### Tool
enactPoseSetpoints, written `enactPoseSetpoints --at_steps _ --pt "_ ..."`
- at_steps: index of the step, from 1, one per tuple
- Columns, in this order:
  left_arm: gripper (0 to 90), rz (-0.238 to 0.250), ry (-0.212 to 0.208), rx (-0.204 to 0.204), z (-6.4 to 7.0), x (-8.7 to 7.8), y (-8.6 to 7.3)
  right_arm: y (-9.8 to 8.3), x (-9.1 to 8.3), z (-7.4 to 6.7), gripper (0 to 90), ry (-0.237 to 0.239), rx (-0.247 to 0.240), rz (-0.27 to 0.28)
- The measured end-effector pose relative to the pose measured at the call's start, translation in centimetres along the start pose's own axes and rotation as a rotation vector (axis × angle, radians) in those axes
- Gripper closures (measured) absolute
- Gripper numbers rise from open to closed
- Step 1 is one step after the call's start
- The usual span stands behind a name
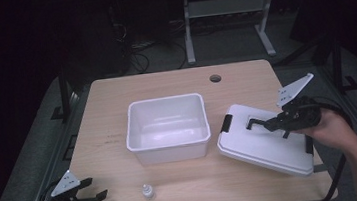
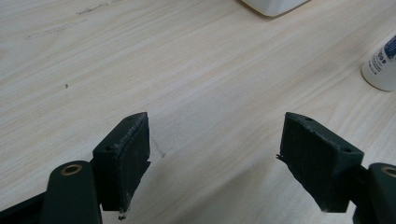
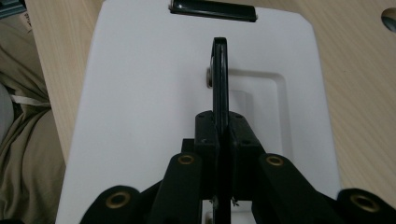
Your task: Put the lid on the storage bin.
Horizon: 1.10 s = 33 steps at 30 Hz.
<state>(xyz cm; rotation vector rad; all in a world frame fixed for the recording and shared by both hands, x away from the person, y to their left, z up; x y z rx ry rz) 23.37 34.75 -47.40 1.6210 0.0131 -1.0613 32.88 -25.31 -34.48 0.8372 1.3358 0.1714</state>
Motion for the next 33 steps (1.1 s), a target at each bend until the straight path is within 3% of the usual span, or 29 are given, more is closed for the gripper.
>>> enactPoseSetpoints --at_steps 14,33 --pt "24.0 -0.003 -0.002 0.002 0.0 0.0 0.0 -1.9 3.5 -0.2 83.8 0.044 0.022 -0.019" --pt "24.0 -0.006 -0.015 0.013 0.3 0.3 0.1 -3.8 6.7 -0.9 83.8 0.073 0.041 -0.029"
Point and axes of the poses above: each handheld gripper's, and its own axes: x roughly forward along the jaws, y roughly out of its top, z roughly to its right, the point moved 3 cm from there along x, roughly forward along the jaws, and after that the axes turned 4 degrees about z, right-handed, at the moved point
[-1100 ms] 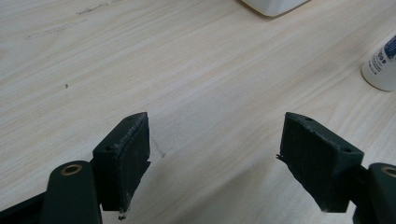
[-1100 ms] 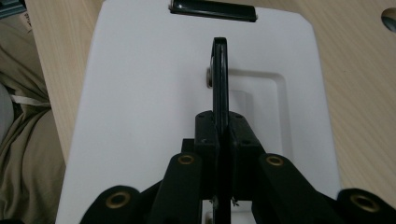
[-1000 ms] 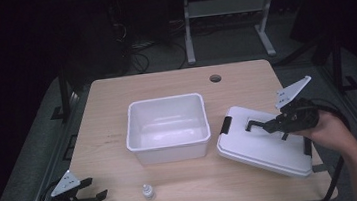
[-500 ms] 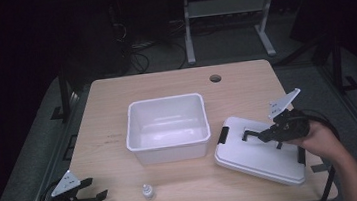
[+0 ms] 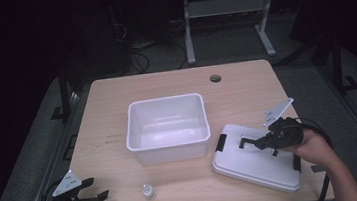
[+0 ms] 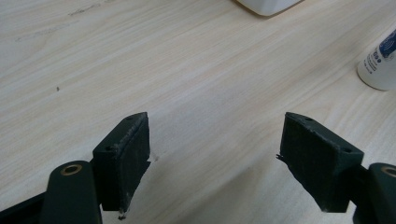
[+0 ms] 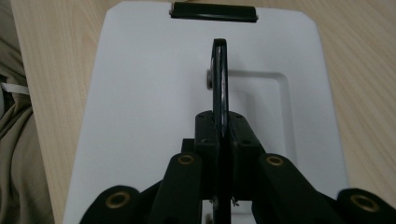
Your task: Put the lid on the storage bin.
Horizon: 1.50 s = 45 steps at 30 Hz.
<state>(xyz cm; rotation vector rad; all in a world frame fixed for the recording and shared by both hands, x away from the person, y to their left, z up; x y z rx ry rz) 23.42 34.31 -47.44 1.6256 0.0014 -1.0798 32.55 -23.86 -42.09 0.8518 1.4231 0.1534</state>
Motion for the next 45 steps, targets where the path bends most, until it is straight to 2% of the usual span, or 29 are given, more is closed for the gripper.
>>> enactPoseSetpoints --at_steps 12,19,33,45 --pt "24.0 0.001 -0.018 0.01 0.4 0.2 0.3 -1.2 0.9 -0.4 83.3 -0.006 0.03 0.017" --pt "24.0 -0.002 -0.034 0.02 0.9 0.4 0.8 -1.3 0.4 -1.1 78.6 -0.012 0.038 0.05" --pt "24.0 -0.057 -0.093 0.095 2.9 1.5 1.8 -1.4 -0.1 -2.6 68.5 -0.028 0.028 0.083" --pt "24.2 -0.062 -0.139 0.14 4.4 1.1 2.7 -1.2 -0.6 -3.8 61.3 -0.034 0.017 0.109"
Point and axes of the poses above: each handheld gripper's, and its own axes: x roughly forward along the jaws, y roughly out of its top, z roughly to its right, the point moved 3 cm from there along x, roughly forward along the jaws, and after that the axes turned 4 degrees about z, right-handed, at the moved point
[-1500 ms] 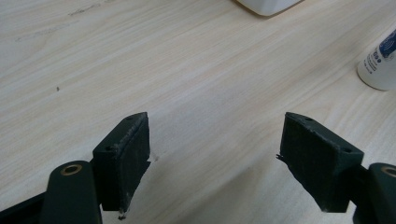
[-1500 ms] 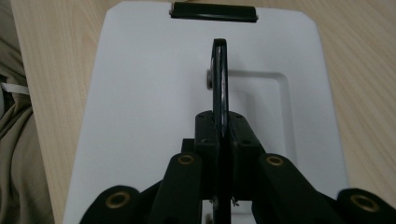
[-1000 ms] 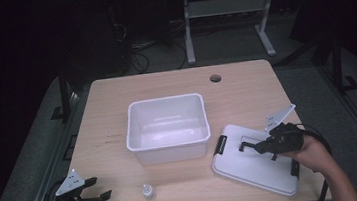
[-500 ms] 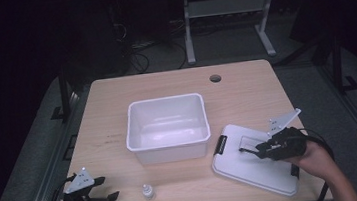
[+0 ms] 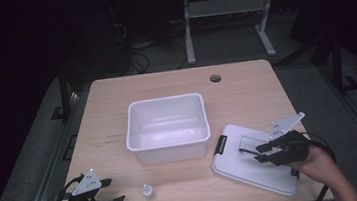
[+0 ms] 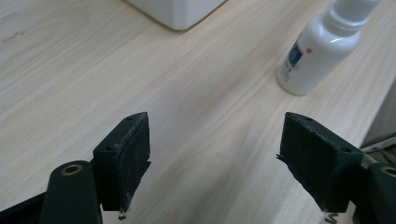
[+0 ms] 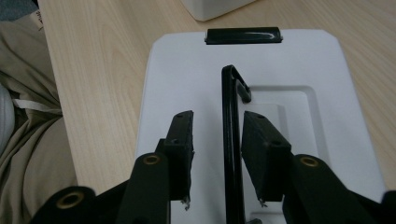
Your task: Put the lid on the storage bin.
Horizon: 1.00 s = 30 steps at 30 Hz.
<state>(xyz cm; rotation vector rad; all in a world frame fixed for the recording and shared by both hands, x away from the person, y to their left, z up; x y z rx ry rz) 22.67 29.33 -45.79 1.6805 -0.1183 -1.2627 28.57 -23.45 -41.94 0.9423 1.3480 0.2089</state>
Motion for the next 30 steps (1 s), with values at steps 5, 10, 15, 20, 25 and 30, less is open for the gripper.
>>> enactPoseSetpoints --at_steps 5,10,15,20,25,30 --pt "25.1 -0.017 -0.049 0.029 0.8 -0.2 0.9 0.0 -0.1 -0.1 56.6 -0.008 0.003 -0.004" --pt "25.4 -0.048 -0.084 0.061 1.4 -0.2 1.8 0.1 -0.1 -0.1 52.7 -0.015 -0.003 -0.003" --pt "29.4 -0.054 -0.128 0.084 1.9 -0.2 2.6 0.1 0.0 -0.1 48.3 -0.01 0.015 -0.007" --pt "29.8 -0.075 -0.157 0.098 2.4 0.1 3.1 0.2 0.1 0.1 45.0 -0.006 0.018 -0.003" --pt "31.1 -0.094 -0.187 0.105 2.7 0.5 3.6 0.4 0.2 0.3 43.2 0.003 0.022 -0.003" --pt "32.1 -0.12 -0.212 0.125 3.2 1.3 4.4 0.4 0.4 0.3 42.7 0.011 0.018 -0.007"
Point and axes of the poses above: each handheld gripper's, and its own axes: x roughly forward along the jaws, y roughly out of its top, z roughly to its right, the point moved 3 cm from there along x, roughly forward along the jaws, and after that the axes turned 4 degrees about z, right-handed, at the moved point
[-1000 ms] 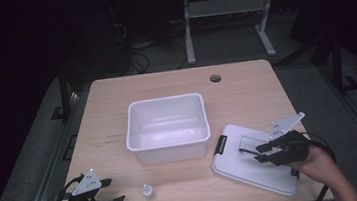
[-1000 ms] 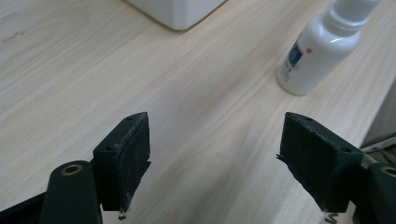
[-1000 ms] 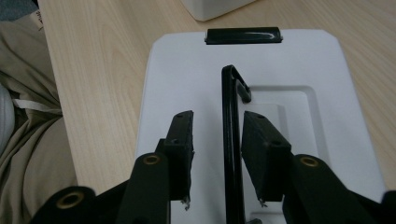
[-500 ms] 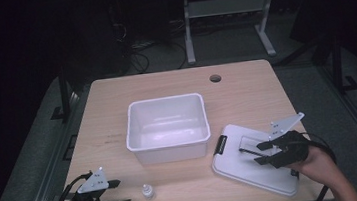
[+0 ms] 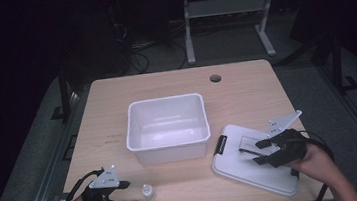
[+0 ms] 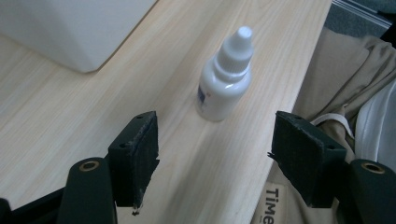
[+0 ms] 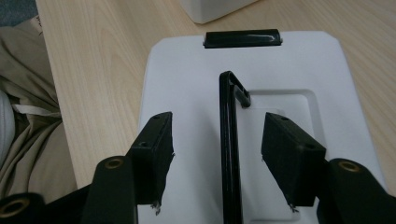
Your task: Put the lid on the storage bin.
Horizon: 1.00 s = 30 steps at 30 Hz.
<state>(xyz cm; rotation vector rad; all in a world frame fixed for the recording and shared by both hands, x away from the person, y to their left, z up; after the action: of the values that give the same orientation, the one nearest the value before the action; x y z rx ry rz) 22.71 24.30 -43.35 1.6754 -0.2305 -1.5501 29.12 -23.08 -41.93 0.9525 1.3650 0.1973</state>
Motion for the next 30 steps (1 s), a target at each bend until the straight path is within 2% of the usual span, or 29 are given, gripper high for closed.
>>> enactPoseSetpoints --at_steps 10,19,23,30 --pt "35.4 -0.045 -0.022 0.057 0.5 1.6 1.7 0.1 -0.1 -0.3 41.9 -0.003 -0.01 0.005" --pt "39.1 -0.08 -0.035 0.072 0.8 2.6 2.5 0.0 -0.3 -0.5 41.4 -0.003 -0.011 0.004" --pt "38.9 -0.098 -0.032 0.084 0.9 3.0 2.8 0.0 -0.4 -0.5 41.4 -0.008 -0.009 0.007" --pt "44.0 -0.133 -0.029 0.105 0.9 3.7 3.3 -0.2 -0.5 -0.5 41.2 -0.009 -0.01 0.008"
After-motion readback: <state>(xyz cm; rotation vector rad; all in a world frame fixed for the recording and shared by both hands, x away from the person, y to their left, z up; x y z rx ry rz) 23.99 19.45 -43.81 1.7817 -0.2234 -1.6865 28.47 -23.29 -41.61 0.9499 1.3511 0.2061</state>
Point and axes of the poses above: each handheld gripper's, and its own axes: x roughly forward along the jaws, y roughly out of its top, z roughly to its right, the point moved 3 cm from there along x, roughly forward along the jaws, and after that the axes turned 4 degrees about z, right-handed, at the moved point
